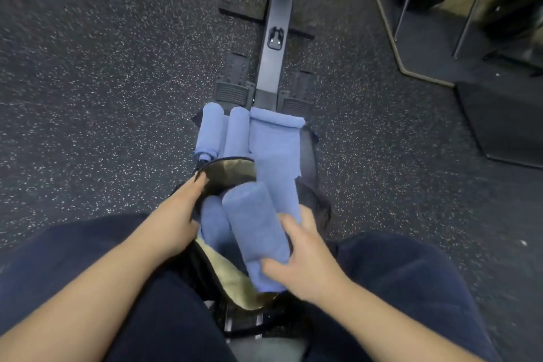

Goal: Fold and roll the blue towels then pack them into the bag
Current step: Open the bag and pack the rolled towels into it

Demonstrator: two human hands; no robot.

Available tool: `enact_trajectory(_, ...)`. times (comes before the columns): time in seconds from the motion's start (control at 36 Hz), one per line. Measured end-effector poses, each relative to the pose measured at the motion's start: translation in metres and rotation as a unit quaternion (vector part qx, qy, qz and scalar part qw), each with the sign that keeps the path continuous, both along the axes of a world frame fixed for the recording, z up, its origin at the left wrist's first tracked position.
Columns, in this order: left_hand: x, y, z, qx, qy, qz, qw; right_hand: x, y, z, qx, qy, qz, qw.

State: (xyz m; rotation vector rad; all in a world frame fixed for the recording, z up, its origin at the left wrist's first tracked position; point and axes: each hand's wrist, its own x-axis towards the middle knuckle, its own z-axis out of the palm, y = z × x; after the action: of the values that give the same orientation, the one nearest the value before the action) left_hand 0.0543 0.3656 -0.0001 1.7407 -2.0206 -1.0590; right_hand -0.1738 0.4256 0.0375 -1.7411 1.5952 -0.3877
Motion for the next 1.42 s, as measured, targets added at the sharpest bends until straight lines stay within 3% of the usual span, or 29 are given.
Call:
enact_trajectory(0.39,-0.001,0.001,-0.001,0.018,-0.011,0.016,1.0,-0.01,0.019,-0.026,0.105,0.059,0.156,0.98)
enact_trajectory(0.53,0.002,0.002,-0.005,0.002,-0.005,0.008,1.0,-0.017,0.015,-0.036,0.161,0.048,0.074,0.983)
enact_trajectory(0.72,0.006,0.005,-0.004,-0.003,-0.013,-0.01,1.0,-0.038,-0.004,-0.043,0.205,0.027,-0.121,0.971)
enact_trajectory(0.92,0.009,0.008,-0.005,0.019,-0.038,-0.057,0.997,-0.03,-0.034,-0.054,0.19,0.103,-0.205,0.955)
enact_trajectory(1.11,0.012,0.014,-0.011,0.047,-0.065,-0.125,0.989,-0.005,-0.066,-0.079,0.188,0.217,-0.229,0.93)
enact_trajectory(1.25,0.011,0.013,-0.012,0.037,-0.044,-0.106,0.993,0.005,-0.064,-0.104,0.188,0.3,-0.19,0.916)
enact_trajectory(1.42,0.01,0.009,-0.007,0.02,-0.033,-0.048,0.998,0.006,-0.05,-0.119,0.214,0.288,-0.135,0.924)
